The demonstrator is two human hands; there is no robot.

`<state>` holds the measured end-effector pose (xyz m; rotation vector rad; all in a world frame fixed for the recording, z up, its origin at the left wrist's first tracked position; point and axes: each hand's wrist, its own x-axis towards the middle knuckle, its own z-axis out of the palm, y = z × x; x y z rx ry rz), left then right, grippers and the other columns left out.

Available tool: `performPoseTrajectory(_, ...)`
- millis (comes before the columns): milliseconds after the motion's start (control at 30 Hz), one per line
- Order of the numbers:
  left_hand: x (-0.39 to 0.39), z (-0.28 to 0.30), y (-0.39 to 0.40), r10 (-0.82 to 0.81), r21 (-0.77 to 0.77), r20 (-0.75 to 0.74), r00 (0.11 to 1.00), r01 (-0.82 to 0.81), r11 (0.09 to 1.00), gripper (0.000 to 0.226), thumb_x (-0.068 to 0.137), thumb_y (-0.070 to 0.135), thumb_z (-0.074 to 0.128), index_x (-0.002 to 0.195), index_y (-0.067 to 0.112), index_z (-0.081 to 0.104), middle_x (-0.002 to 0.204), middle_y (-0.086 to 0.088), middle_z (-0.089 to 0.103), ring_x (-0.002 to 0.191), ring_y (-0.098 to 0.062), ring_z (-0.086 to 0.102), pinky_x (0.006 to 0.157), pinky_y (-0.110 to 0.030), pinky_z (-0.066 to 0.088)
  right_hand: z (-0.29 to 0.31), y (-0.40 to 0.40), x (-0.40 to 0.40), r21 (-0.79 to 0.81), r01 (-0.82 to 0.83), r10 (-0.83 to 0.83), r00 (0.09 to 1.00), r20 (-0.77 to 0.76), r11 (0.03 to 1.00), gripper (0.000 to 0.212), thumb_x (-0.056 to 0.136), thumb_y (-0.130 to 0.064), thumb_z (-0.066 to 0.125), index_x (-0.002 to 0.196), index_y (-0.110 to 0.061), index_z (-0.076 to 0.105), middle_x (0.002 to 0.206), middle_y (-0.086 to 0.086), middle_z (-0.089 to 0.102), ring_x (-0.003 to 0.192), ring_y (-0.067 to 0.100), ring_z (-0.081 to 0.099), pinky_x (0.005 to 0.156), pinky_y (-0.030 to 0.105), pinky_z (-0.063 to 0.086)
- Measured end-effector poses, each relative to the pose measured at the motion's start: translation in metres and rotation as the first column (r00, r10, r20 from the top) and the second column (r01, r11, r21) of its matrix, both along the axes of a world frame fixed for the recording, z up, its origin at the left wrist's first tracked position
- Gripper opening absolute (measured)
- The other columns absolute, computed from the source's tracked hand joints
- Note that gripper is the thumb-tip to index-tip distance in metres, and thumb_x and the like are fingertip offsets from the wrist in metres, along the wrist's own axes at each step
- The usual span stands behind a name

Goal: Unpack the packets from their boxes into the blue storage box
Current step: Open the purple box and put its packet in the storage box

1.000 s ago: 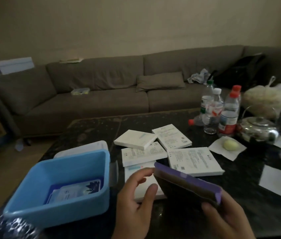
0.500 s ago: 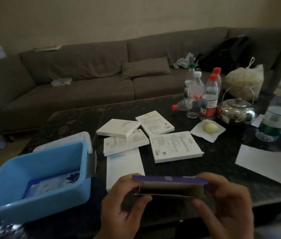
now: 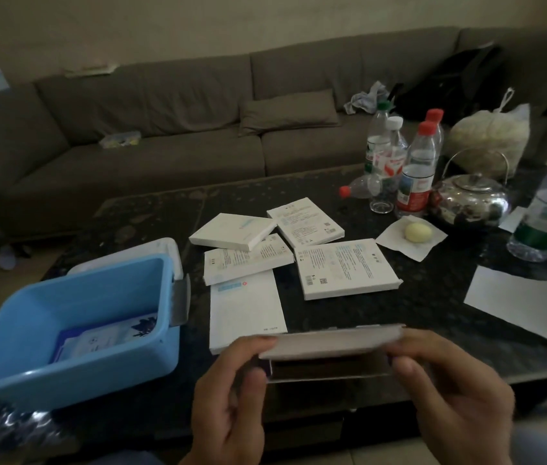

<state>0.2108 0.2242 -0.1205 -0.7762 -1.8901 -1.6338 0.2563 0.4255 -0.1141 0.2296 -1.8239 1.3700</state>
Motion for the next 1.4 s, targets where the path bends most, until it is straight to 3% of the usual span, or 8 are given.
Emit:
performPoseTrajectory(133, -0.007, 0.012, 0.008, -0.159, 0.275, 0.18, 0.971, 0.106, 0.956, 0.023, 0.081, 0.03, 0.064, 0.1, 0.042, 0.06, 0.097, -0.002, 0.074, 0.09, -0.011, 0.07, 0.075, -0.017, 0.054, 0.009, -0.006, -0.012, -0.291, -0.022, 0.052, 0.994, 0.098, 0.957, 0.034, 0.067, -0.063, 0.073, 0.089, -0.041, 0.06, 0.089, -0.008, 0.075, 0.081, 0.01, 0.072, 0.07, 0.016, 0.055)
performPoseTrajectory(267, -0.019, 0.017, 0.006, -0.144, 0.087, 0.11, 0.983, 0.135, 0.987, 0.026, 0.09, 0.02, 0.05, 0.106, 0.038, 0.062, 0.101, 0.006, 0.072, 0.1, -0.014, 0.068, 0.082, -0.019, 0.054, 0.016, -0.006, -0.022, -0.218, -0.129, 0.149, 0.986, 0.074, 0.967, 0.032, 0.081, -0.059, 0.063, 0.107, -0.041, 0.059, 0.092, -0.001, 0.074, 0.087, 0.016, 0.071, 0.075, 0.024, 0.057)
performPoseTrajectory(533, -0.03, 0.015, -0.005, -0.167, -0.197, 0.032, 0.986, 0.17, 0.966, 0.029, 0.104, 0.041, 0.033, 0.129, 0.047, 0.048, 0.12, 0.024, 0.062, 0.114, -0.004, 0.06, 0.091, -0.012, 0.048, 0.019, -0.005, -0.026, -0.165, -0.126, 0.146, 0.983, 0.109, 0.978, 0.011, 0.084, -0.023, 0.062, 0.092, -0.022, 0.069, 0.089, -0.003, 0.073, 0.084, 0.017, 0.071, 0.072, 0.022, 0.057)
performPoseTrajectory(733, -0.036, 0.019, -0.003, -0.17, -0.142, 0.057, 0.984, 0.177, 0.974, 0.026, 0.102, 0.039, 0.038, 0.122, 0.046, 0.054, 0.113, 0.021, 0.065, 0.108, -0.006, 0.064, 0.085, -0.013, 0.051, 0.02, 0.0, -0.026, -0.142, -0.141, 0.162, 0.975, 0.149, 0.98, 0.018, 0.083, -0.037, 0.064, 0.094, -0.023, 0.07, 0.097, -0.005, 0.073, 0.094, 0.016, 0.07, 0.076, 0.026, 0.058)
performPoseTrajectory(900, -0.037, 0.019, 0.002, -0.136, -0.135, 0.069, 0.988, 0.144, 0.98, 0.028, 0.098, 0.023, 0.043, 0.114, 0.042, 0.057, 0.109, 0.019, 0.066, 0.105, -0.007, 0.064, 0.085, -0.014, 0.051, 0.017, 0.005, -0.03, -0.013, -0.097, 0.098, 0.986, 0.138, 0.995, 0.013, 0.085, -0.033, 0.063, 0.096, -0.03, 0.068, 0.101, -0.013, 0.071, 0.099, 0.011, 0.068, 0.08, 0.023, 0.057)
performPoseTrajectory(1033, -0.037, 0.02, 0.006, -0.138, -0.091, 0.145, 0.98, 0.152, 0.984, 0.018, 0.099, 0.042, 0.044, 0.11, 0.044, 0.058, 0.107, 0.017, 0.065, 0.103, -0.01, 0.063, 0.084, -0.015, 0.051, 0.019, 0.006, -0.032, 0.218, 0.022, -0.038, 0.997, 0.069, 0.976, 0.018, 0.086, -0.035, 0.062, 0.102, -0.027, 0.066, 0.112, -0.013, 0.066, 0.107, 0.01, 0.064, 0.086, 0.027, 0.055)
performPoseTrajectory(1200, -0.039, 0.02, 0.009, -0.122, -0.087, 0.142, 0.982, 0.135, 0.987, 0.02, 0.098, 0.051, 0.042, 0.11, 0.045, 0.057, 0.106, 0.019, 0.064, 0.102, -0.007, 0.063, 0.083, -0.013, 0.05, 0.025, 0.001, -0.039, 0.598, 0.149, -0.059, 0.984, -0.168, 0.788, 0.023, 0.084, -0.026, 0.071, 0.106, -0.022, 0.065, 0.118, -0.001, 0.064, 0.112, 0.021, 0.059, 0.09, 0.039, 0.05)
performPoseTrajectory(1400, -0.038, 0.021, 0.01, -0.134, -0.073, 0.159, 0.978, 0.147, 0.986, 0.022, 0.097, 0.054, 0.04, 0.109, 0.045, 0.057, 0.105, 0.018, 0.064, 0.101, -0.01, 0.063, 0.081, -0.013, 0.05, 0.031, 0.001, -0.047, 0.722, 0.215, -0.047, 0.968, -0.245, 0.657, 0.007, 0.084, -0.019, 0.074, 0.09, -0.016, 0.078, 0.106, -0.001, 0.072, 0.093, 0.02, 0.067, 0.079, 0.038, 0.051)
